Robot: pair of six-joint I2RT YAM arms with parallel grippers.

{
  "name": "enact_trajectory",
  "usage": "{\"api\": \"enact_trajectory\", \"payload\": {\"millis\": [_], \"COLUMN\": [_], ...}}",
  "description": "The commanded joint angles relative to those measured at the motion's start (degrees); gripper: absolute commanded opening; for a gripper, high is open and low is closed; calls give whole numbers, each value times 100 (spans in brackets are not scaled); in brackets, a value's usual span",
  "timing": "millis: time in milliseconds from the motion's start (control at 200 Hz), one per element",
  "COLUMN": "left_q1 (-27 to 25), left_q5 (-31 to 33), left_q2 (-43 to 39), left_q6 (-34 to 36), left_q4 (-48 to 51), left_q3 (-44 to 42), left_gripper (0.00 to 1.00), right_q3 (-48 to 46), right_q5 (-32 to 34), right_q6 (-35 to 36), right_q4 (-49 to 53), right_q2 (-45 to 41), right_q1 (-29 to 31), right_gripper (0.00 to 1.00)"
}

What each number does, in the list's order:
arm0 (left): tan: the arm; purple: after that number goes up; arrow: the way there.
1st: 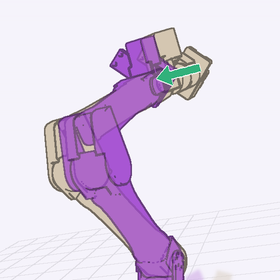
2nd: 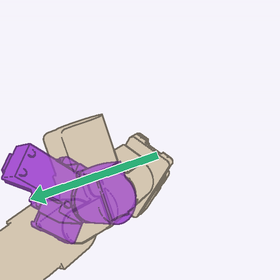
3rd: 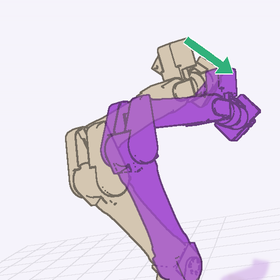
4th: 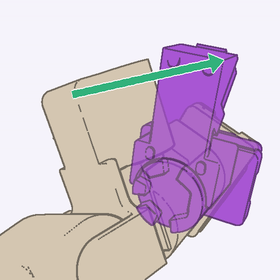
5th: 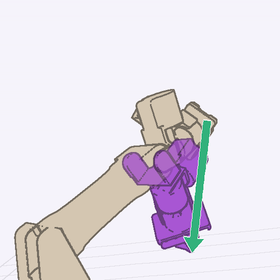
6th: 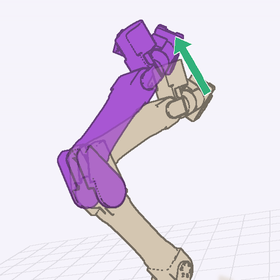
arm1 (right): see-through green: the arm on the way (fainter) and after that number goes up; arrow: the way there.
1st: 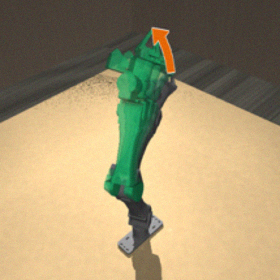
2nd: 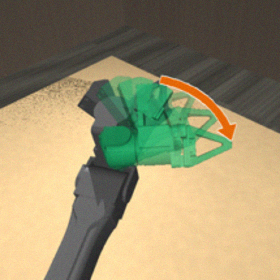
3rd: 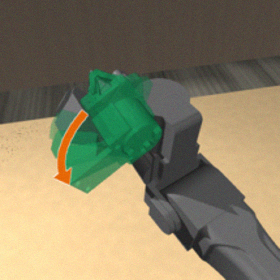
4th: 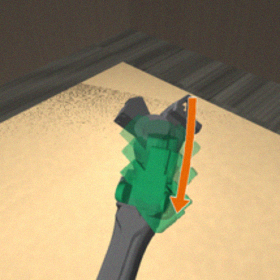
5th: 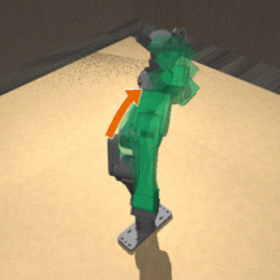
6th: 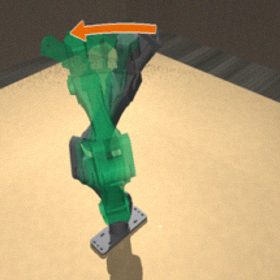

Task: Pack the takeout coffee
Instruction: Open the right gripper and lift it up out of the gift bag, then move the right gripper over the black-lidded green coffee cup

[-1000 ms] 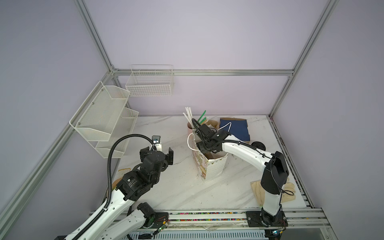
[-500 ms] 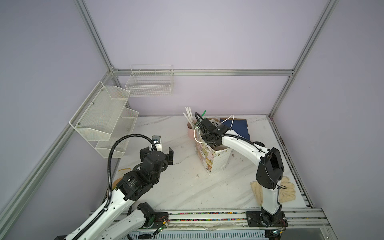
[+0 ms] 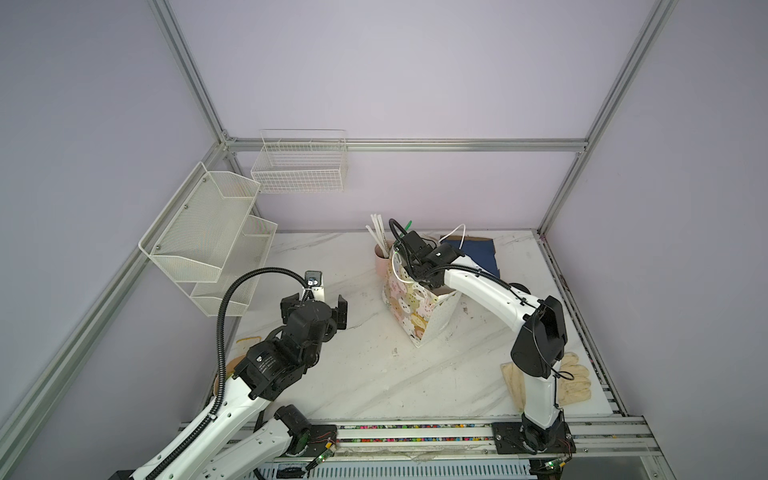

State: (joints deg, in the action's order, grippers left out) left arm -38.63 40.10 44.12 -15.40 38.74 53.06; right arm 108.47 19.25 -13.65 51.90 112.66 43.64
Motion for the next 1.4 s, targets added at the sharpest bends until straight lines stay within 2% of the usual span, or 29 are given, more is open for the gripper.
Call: {"api": "enact_trajectory", "payload": {"millis": [0, 355, 725, 1085, 1250, 1395], "left_q1": [49, 49, 58, 58, 60, 58], "left_q5": [-37, -46, -70, -134, -142, -176], "left_q2": [-23, -18, 1, -17, -43, -56], "left_q6": [75, 72, 72, 72, 72, 72], "left_q4": [-80, -86, -91, -104, -111, -112], "left_q3": [-15, -32, -23, -32, -32, -41], "left_gripper": [100, 100, 100, 100, 100, 100], "right_q3": [235, 235, 707, 1313, 1239, 776], "right_q5": [-106, 5, -485, -369, 22, 79], "right_q6": [7, -21, 11, -17, -477, -926], "right_q4": [255, 329, 406, 812, 1062, 1139], "right_q2": [-378, -456, -930, -1308, -1595, -1984], "right_q1": [-4, 66, 189, 233, 186, -225], "right_gripper": [97, 97, 97, 97, 97, 97]}}
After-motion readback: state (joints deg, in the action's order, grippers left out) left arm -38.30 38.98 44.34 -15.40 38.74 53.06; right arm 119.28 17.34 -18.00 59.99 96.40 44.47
